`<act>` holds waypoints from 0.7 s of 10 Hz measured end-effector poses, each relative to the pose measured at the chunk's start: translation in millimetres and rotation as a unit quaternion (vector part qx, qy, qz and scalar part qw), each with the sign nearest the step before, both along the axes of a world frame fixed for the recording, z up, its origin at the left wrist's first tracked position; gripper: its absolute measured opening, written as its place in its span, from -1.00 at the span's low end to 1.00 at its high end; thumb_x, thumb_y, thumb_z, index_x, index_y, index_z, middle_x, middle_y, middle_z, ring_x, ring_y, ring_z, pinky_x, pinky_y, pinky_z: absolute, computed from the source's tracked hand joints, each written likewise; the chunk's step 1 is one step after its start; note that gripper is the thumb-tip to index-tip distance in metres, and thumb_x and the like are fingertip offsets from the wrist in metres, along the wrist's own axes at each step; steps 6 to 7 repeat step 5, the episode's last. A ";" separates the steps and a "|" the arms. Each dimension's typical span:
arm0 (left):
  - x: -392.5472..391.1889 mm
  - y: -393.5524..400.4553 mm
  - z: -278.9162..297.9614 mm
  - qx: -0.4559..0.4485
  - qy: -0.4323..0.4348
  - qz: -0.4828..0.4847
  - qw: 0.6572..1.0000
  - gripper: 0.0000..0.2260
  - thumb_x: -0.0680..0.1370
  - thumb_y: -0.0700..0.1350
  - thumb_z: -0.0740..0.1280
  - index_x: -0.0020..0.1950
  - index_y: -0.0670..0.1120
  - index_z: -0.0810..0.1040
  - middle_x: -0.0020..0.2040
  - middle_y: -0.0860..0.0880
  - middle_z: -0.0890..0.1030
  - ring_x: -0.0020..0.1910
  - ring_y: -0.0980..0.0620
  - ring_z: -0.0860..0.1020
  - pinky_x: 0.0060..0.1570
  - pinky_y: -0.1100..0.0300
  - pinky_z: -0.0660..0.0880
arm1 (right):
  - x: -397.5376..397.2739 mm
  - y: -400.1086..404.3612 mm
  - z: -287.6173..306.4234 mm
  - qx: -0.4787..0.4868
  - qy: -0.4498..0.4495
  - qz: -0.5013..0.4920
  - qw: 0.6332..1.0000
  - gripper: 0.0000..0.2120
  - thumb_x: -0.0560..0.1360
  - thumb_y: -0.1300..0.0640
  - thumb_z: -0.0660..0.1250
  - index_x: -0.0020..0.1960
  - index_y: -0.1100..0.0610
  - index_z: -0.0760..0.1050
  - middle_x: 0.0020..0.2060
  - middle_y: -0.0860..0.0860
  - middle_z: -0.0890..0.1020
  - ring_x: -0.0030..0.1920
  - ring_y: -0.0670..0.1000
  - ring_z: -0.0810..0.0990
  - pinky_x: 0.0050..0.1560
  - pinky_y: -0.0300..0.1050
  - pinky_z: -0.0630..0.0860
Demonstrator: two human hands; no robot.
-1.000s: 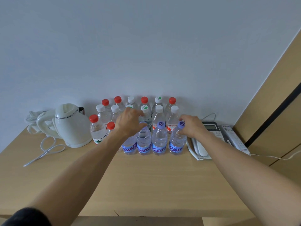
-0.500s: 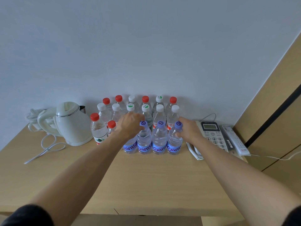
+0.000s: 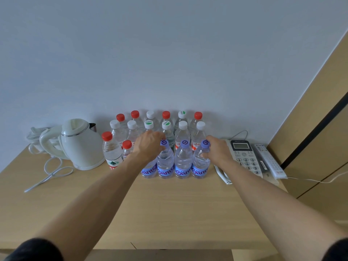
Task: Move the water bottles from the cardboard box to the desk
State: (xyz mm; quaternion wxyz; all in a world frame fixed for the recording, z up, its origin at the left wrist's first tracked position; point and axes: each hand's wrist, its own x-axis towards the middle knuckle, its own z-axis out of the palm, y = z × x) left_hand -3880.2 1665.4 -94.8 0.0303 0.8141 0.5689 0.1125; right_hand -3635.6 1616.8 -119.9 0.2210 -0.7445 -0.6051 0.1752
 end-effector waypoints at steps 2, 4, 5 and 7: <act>-1.5 -1.9 -4.9 0.011 -0.008 -0.004 1.000 -0.77 0.55 -0.06 0.42 0.20 -0.03 0.61 0.02 -0.08 0.66 -0.02 -0.10 0.63 -0.14 0.13 0.51 | -1.5 -0.9 -4.7 -0.002 0.000 -0.009 1.000 -0.65 0.42 0.21 0.52 0.12 0.19 0.47 0.01 0.15 0.62 0.04 0.22 0.58 -0.06 -0.06 0.46; -5.8 -2.6 3.8 0.012 -0.059 -0.004 0.998 -0.72 0.55 0.00 0.41 0.24 -0.02 0.62 0.04 -0.10 0.66 0.04 -0.11 0.60 -0.01 0.03 0.57 | -4.3 -5.8 2.2 -0.031 0.013 -0.026 0.999 -0.57 0.40 0.19 0.52 0.21 0.14 0.45 0.06 0.12 0.61 0.10 0.19 0.58 0.05 0.01 0.54; -12.7 1.6 12.3 0.025 -0.088 0.026 0.995 -0.76 0.56 -0.06 0.35 0.19 -0.09 0.65 0.02 -0.14 0.68 -0.01 -0.15 0.62 -0.06 0.04 0.58 | -9.6 -4.7 10.8 -0.027 0.001 -0.050 0.998 -0.47 0.41 0.16 0.49 0.34 0.07 0.42 0.10 0.11 0.60 0.13 0.18 0.58 0.08 0.01 0.56; -12.7 1.6 12.3 0.025 -0.088 0.026 0.995 -0.76 0.56 -0.06 0.35 0.19 -0.09 0.65 0.02 -0.14 0.68 -0.01 -0.15 0.62 -0.06 0.04 0.58 | -9.6 -4.7 10.8 -0.027 0.001 -0.050 0.998 -0.47 0.41 0.16 0.49 0.34 0.07 0.42 0.10 0.11 0.60 0.13 0.18 0.58 0.08 0.01 0.56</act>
